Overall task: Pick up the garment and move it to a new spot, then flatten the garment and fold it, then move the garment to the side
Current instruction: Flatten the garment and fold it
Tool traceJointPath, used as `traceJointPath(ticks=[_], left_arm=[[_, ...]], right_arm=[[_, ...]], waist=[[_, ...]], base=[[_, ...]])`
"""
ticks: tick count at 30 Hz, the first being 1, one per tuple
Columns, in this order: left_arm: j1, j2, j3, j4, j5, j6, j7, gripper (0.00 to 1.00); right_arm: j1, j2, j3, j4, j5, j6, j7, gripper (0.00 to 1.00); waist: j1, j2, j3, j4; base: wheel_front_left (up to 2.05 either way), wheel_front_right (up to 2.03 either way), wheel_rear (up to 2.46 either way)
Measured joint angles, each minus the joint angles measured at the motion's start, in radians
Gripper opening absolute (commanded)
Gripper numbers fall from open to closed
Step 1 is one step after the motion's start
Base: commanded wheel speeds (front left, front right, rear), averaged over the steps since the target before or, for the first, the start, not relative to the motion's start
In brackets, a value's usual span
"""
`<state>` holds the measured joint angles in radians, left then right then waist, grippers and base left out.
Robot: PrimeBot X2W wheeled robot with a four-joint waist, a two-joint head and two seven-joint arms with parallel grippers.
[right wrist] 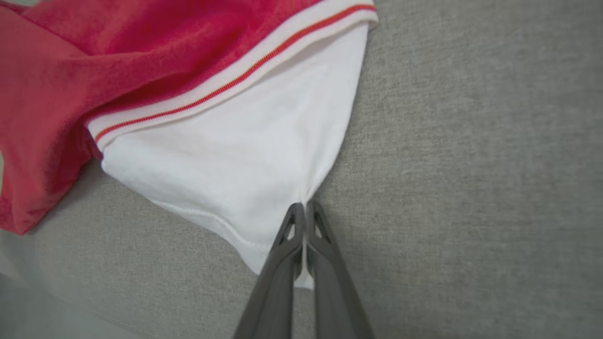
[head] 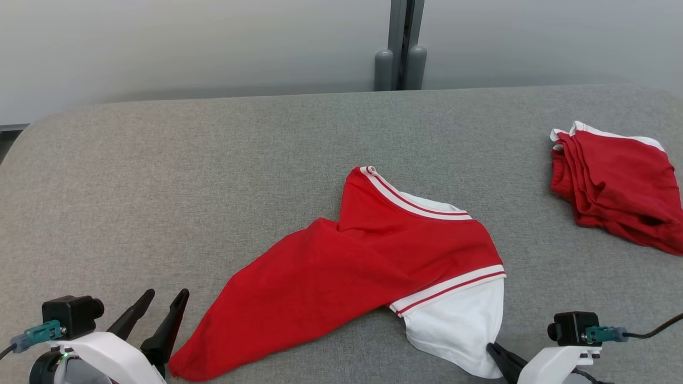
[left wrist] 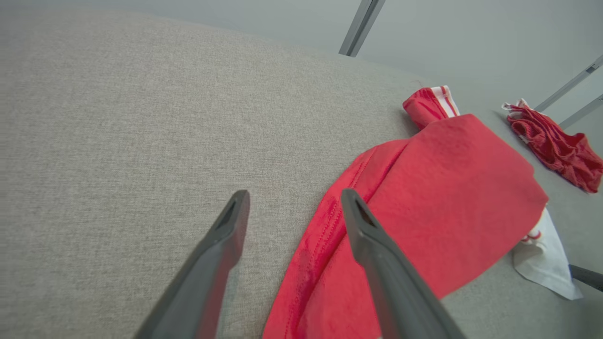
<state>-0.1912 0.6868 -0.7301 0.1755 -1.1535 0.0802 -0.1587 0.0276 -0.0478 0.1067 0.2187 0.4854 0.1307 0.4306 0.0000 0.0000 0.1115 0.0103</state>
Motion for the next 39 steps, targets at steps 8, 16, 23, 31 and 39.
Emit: traceJointPath(ticks=[8,16,23,31,39], left_arm=[[0.0,-0.02,-0.002,0.03,0.011,0.006,-0.028,1.0],[0.003,-0.043,0.024,0.085,0.026,0.009,-0.072,1.0],[0.002,-0.064,0.018,0.114,0.035,0.001,-0.079,1.0],[-0.002,-0.073,0.031,0.131,0.057,0.009,-0.09,1.0],[-0.004,-0.102,0.189,0.054,0.165,0.049,-0.102,1.0]], right_arm=[[0.041,-0.06,-0.026,-0.095,0.034,0.0,0.04,0.0],[0.093,-0.094,-0.112,-0.201,0.032,0.0,0.155,0.0],[0.095,-0.066,-0.142,-0.21,-0.018,0.0,0.194,1.0],[0.092,-0.045,-0.156,-0.267,-0.068,0.0,0.163,1.0],[0.049,-0.023,-0.21,-0.397,-0.153,0.0,-0.005,1.0]], waist=[[0.0,0.0,-0.011,-0.006],[0.0,0.0,-0.013,-0.021],[0.0,0.0,-0.012,-0.019],[0.0,0.0,-0.016,-0.01],[0.0,0.0,-0.031,-0.008]], base=[[0.0,0.0,0.0],[0.0,0.0,0.0],[0.0,0.0,0.0],[0.0,0.0,0.0],[0.0,0.0,0.0]])
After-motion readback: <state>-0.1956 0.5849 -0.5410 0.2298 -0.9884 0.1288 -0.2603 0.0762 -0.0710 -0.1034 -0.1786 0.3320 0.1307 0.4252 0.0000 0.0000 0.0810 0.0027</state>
